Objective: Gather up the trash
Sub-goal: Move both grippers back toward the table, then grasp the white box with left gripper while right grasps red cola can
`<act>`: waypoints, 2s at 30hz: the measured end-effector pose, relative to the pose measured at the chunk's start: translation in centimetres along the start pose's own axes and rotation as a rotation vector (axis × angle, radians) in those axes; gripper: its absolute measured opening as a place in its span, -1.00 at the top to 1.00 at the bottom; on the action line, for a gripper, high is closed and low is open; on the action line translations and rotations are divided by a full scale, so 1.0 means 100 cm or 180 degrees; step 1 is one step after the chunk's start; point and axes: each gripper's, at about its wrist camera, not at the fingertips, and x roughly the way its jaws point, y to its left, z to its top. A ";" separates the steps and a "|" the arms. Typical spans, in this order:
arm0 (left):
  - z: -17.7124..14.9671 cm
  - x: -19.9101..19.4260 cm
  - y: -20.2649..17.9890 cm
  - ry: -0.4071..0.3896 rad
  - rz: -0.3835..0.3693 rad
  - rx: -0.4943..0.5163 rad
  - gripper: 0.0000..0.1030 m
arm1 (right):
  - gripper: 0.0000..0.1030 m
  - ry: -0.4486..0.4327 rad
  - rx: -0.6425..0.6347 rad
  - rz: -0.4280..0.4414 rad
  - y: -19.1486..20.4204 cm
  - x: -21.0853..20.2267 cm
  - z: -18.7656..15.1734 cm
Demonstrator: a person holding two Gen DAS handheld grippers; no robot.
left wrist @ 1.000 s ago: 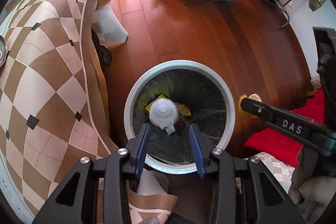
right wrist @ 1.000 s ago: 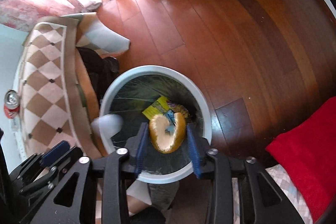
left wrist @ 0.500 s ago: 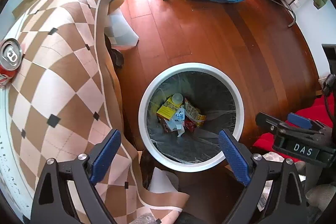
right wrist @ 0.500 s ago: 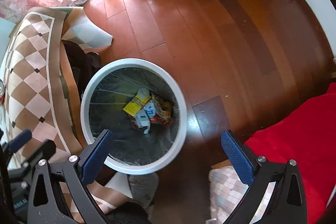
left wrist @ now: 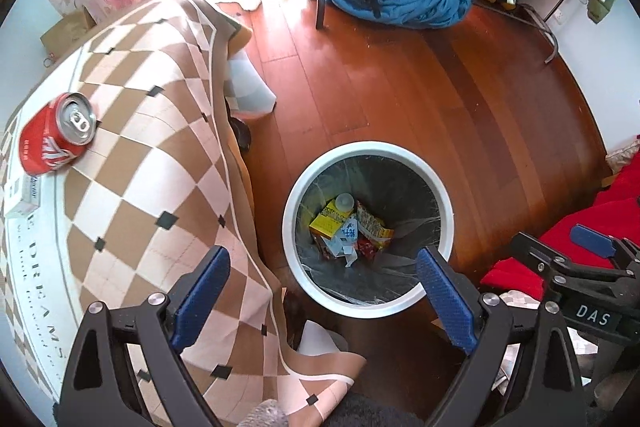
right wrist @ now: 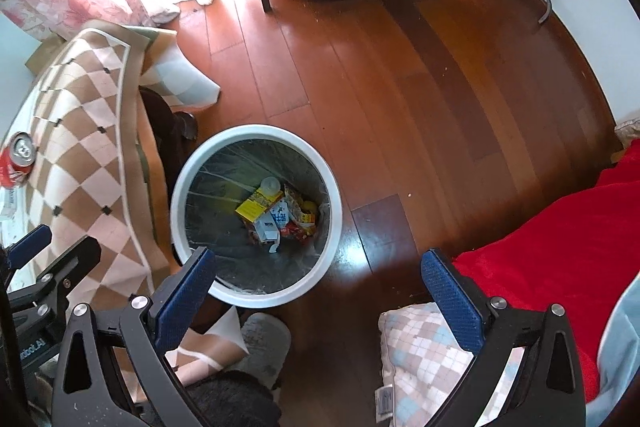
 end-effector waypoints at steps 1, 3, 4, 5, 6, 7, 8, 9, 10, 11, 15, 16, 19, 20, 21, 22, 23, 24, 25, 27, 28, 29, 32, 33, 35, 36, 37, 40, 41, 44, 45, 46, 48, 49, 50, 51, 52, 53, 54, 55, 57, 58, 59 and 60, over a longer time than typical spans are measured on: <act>-0.001 -0.005 0.001 -0.0017 0.0000 0.0006 -0.85 | -1.00 -0.0023 -0.0012 0.0008 0.001 -0.006 -0.001; -0.003 -0.019 0.003 -0.0085 -0.0003 0.0015 -0.85 | -1.00 -0.0092 0.0000 0.0050 0.003 -0.023 -0.004; -0.004 -0.027 0.004 -0.0132 -0.0015 0.0013 -0.85 | -1.00 -0.0123 0.0007 0.0074 0.005 -0.031 -0.006; -0.004 -0.036 0.007 -0.0183 -0.0018 0.0011 -0.85 | -1.00 -0.0181 0.0014 0.0115 0.008 -0.043 -0.006; -0.005 -0.047 0.010 -0.0239 -0.0006 0.0010 -0.85 | -1.00 -0.0233 0.0015 0.0158 0.010 -0.052 -0.007; -0.005 -0.057 0.013 -0.0299 0.0007 0.0002 -0.85 | -1.00 -0.0279 0.0011 0.0201 0.013 -0.062 -0.008; -0.005 -0.068 0.018 -0.0366 0.0020 -0.0010 -0.85 | -1.00 -0.0355 0.0012 0.0272 0.018 -0.074 -0.008; -0.005 -0.080 0.024 -0.0434 0.0045 -0.0028 -0.85 | -1.00 -0.0460 0.0009 0.0361 0.023 -0.088 -0.008; -0.005 -0.089 0.030 -0.0476 0.0075 -0.0055 -0.85 | -1.00 -0.0550 -0.0008 0.0423 0.029 -0.100 -0.007; -0.004 -0.104 0.043 -0.0545 0.0128 -0.0124 -0.85 | -1.00 -0.0644 -0.0045 0.0478 0.039 -0.114 -0.006; -0.003 -0.141 0.099 -0.0772 0.0235 -0.0441 -0.85 | -1.00 -0.0793 -0.0385 0.0675 0.101 -0.152 0.006; -0.004 -0.146 0.112 -0.0803 0.0243 -0.0514 -0.85 | -1.00 -0.0786 -0.0490 0.0703 0.120 -0.156 0.009; -0.010 -0.157 0.171 -0.0875 0.0374 -0.0832 -0.85 | -1.00 -0.0721 -0.1000 0.0713 0.202 -0.157 0.021; -0.013 -0.157 0.193 -0.0869 0.0444 -0.0942 -0.85 | -1.00 -0.0704 -0.1101 0.0700 0.220 -0.154 0.023; -0.017 -0.154 0.219 -0.0828 0.0511 -0.1077 -0.85 | -1.00 -0.0657 -0.1294 0.0694 0.251 -0.149 0.026; -0.021 -0.150 0.236 -0.0788 0.0541 -0.1178 -0.85 | -1.00 -0.0611 -0.1436 0.0674 0.274 -0.143 0.027; -0.027 -0.145 0.259 -0.0742 0.0574 -0.1306 -0.85 | -1.00 -0.0546 -0.1644 0.0616 0.307 -0.131 0.031; -0.034 -0.136 0.285 -0.0678 0.0629 -0.1457 -0.85 | -1.00 -0.0478 -0.1812 0.0575 0.331 -0.122 0.034; -0.040 -0.131 0.299 -0.0639 0.0672 -0.1545 -0.85 | -1.00 -0.0409 -0.1970 0.0525 0.352 -0.112 0.035; -0.056 -0.110 0.338 -0.0498 0.0776 -0.1778 -0.85 | -1.00 -0.0259 -0.2376 0.0336 0.404 -0.087 0.041; -0.064 -0.097 0.355 -0.0411 0.0809 -0.1892 -0.85 | -1.00 -0.0178 -0.2578 0.0221 0.427 -0.073 0.042; -0.071 -0.090 0.364 -0.0358 0.0829 -0.1953 -0.85 | -1.00 -0.0140 -0.2757 0.0078 0.448 -0.060 0.044; -0.093 -0.049 0.403 -0.0078 0.0849 -0.2223 -0.85 | -1.00 -0.0043 -0.3288 -0.0293 0.496 -0.023 0.046; -0.096 -0.039 0.406 -0.0016 0.0857 -0.2273 -0.85 | -1.00 0.0009 -0.3439 -0.0388 0.508 -0.012 0.046; -0.104 -0.018 0.417 0.0120 0.0861 -0.2362 -0.85 | -1.00 0.0065 -0.3712 -0.0591 0.527 0.011 0.045; -0.107 -0.012 0.420 0.0159 0.0860 -0.2388 -0.85 | -1.00 0.0116 -0.3840 -0.0680 0.533 0.022 0.044; -0.109 -0.006 0.423 0.0188 0.0851 -0.2411 -0.85 | -1.00 0.0184 -0.3911 -0.0720 0.538 0.032 0.044; -0.112 -0.001 0.429 0.0145 0.0808 -0.2472 -0.91 | -1.00 0.0347 -0.3904 -0.0685 0.543 0.050 0.049; -0.111 -0.001 0.429 0.0165 0.0816 -0.2472 -0.89 | -1.00 0.0374 -0.3847 -0.0652 0.543 0.054 0.053; -0.105 -0.005 0.430 0.0131 0.0697 -0.2484 -0.88 | -0.84 0.0400 -0.3474 -0.0452 0.536 0.059 0.066; -0.102 -0.008 0.430 0.0105 0.0649 -0.2506 -0.88 | -0.84 0.0418 -0.3276 -0.0330 0.531 0.058 0.074; -0.100 -0.011 0.431 0.0068 0.0583 -0.2543 -0.88 | -0.84 0.0450 -0.3065 -0.0222 0.525 0.057 0.081; -0.090 -0.020 0.432 -0.0005 0.0356 -0.2700 -0.88 | -0.83 0.0528 -0.2653 -0.0168 0.509 0.059 0.096; -0.087 -0.021 0.433 -0.0026 0.0282 -0.2753 -0.88 | -0.83 0.0543 -0.2482 -0.0148 0.501 0.058 0.102; -0.080 -0.024 0.433 -0.0057 0.0170 -0.2825 -0.88 | -0.83 0.0533 -0.2295 -0.0168 0.491 0.058 0.108; -0.072 -0.023 0.434 -0.0071 -0.0029 -0.2894 -0.88 | -0.83 0.0490 -0.2146 -0.0269 0.481 0.057 0.112; -0.065 -0.021 0.434 -0.0051 -0.0117 -0.2924 -0.86 | -0.83 0.0437 -0.2072 -0.0324 0.474 0.055 0.116; -0.056 -0.016 0.435 -0.0009 -0.0250 -0.2978 -0.86 | -0.83 0.0387 -0.1987 -0.0333 0.468 0.053 0.118; -0.049 -0.011 0.435 0.0019 -0.0321 -0.3019 -0.86 | -0.83 0.0366 -0.1863 -0.0319 0.460 0.052 0.120; -0.043 -0.006 0.438 0.0066 -0.0344 -0.3055 -0.85 | -0.83 0.0372 -0.1736 -0.0285 0.452 0.051 0.123; -0.029 0.002 0.441 0.0144 -0.0382 -0.3135 -0.85 | -0.83 0.0405 -0.1601 -0.0192 0.442 0.051 0.124; -0.027 0.005 0.442 0.0168 -0.0389 -0.3172 -0.85 | -0.83 0.0418 -0.1546 -0.0167 0.439 0.051 0.125; -0.021 0.008 0.442 0.0204 -0.0362 -0.3197 -0.83 | -0.83 0.0427 -0.1525 -0.0156 0.436 0.051 0.126; -0.016 0.009 0.443 0.0224 -0.0283 -0.3195 -0.76 | -0.83 0.0428 -0.1510 -0.0144 0.434 0.051 0.126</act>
